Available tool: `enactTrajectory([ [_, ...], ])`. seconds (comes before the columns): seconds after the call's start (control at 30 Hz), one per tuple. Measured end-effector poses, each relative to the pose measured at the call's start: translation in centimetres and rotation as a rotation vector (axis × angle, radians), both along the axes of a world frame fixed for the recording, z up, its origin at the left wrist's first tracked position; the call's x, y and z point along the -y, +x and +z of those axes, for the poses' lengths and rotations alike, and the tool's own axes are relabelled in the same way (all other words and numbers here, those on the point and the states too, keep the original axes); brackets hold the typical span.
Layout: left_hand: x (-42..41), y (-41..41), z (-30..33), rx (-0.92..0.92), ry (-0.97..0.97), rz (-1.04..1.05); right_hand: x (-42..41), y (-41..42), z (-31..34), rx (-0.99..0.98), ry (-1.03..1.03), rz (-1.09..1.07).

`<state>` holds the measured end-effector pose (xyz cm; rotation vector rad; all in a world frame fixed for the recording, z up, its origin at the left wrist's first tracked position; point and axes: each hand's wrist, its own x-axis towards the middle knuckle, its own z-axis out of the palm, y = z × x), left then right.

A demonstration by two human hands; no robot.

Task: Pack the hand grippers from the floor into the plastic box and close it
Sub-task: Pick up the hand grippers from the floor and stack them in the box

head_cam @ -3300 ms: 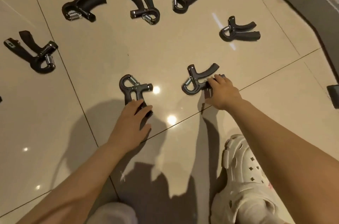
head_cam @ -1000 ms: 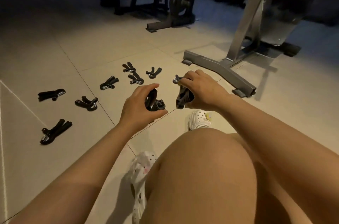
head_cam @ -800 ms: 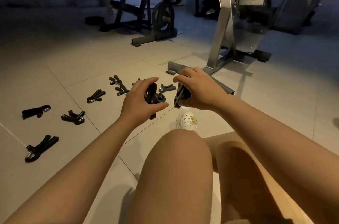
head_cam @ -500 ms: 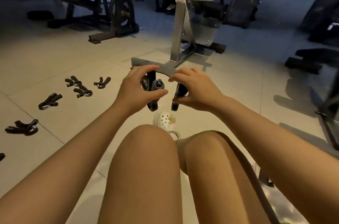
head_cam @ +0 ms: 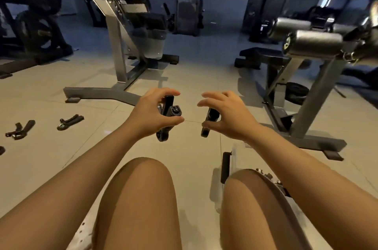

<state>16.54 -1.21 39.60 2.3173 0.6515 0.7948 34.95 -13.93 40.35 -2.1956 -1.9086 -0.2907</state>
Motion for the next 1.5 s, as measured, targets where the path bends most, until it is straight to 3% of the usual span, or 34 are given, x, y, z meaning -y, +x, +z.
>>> enactTrajectory([
  [0.3, 7.4, 14.1, -1.4, -0.113, 0.011, -0.248, 12.5, 10.5, -0.5, -0.139, -0.028, -0.287],
  [0.57, 10.0, 19.5, -6.2, -0.141, -0.028, -0.389, 19.4, 15.0, -3.6, -0.253, -0.042, -0.575],
  [0.8, 9.4, 23.7, -15.8, -0.045, -0.118, -0.361, 17.7, 20.1, -12.3, -0.367, -0.033, -0.692],
  [1.07, 8.9, 27.5, -27.1, -0.153, -0.104, -0.337, 14.2, 23.7, -23.6, -0.543, -0.101, -0.701],
  [1.33, 9.9, 27.5, -32.1, -0.133, -0.158, -0.277, 11.0, 25.4, -28.7, -0.590, -0.282, -0.752],
  [1.5, 10.8, 27.6, -33.5, -0.115, -0.017, -0.282, 9.0, 28.2, -29.9, -0.606, -0.379, -0.841],
])
